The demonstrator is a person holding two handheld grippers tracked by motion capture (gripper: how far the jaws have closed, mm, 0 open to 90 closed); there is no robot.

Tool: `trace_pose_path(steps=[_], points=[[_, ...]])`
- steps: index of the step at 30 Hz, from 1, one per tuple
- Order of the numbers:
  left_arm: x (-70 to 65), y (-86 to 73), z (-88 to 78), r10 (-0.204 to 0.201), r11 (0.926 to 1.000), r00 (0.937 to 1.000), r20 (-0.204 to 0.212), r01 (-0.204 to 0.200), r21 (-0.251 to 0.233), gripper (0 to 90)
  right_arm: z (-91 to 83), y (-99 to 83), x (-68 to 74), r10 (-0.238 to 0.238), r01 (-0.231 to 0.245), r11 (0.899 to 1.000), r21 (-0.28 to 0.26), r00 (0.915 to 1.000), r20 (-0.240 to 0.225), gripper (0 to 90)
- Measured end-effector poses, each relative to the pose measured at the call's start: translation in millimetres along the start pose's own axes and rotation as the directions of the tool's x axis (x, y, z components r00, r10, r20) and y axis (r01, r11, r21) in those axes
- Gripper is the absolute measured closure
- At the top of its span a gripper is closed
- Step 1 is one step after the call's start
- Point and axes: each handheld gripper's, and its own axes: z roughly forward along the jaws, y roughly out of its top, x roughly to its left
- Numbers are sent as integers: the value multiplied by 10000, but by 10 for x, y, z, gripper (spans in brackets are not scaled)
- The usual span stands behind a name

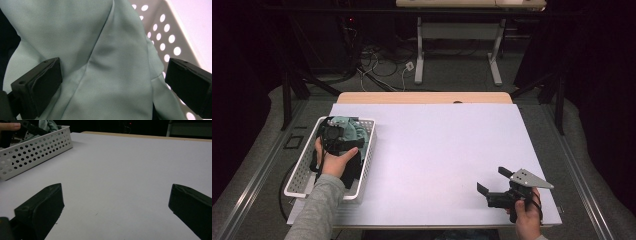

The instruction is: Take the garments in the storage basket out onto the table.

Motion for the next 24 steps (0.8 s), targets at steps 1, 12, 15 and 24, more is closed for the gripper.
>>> trace_pose_path(steps=[1,12,15,24], points=[[-9,-3,11,91,10000,9999,-94,-91,20,5,0,0,0,-4,4,10000,9,10000,-6,0],[-4,-9,10,224,9997,9969,-755,-218,96,1,3,-1,-3,-50,50,10000,5,10000,-15,0],[13,-9,2,160,9998,9963,-847,-152,100,1,1,0,-5,-70,70,10000,54,10000,-16,0],[19,-25,14,173,9998,9952,-965,-165,90,1,5,-1,-8,-98,98,9999,72,9999,-42,0]])
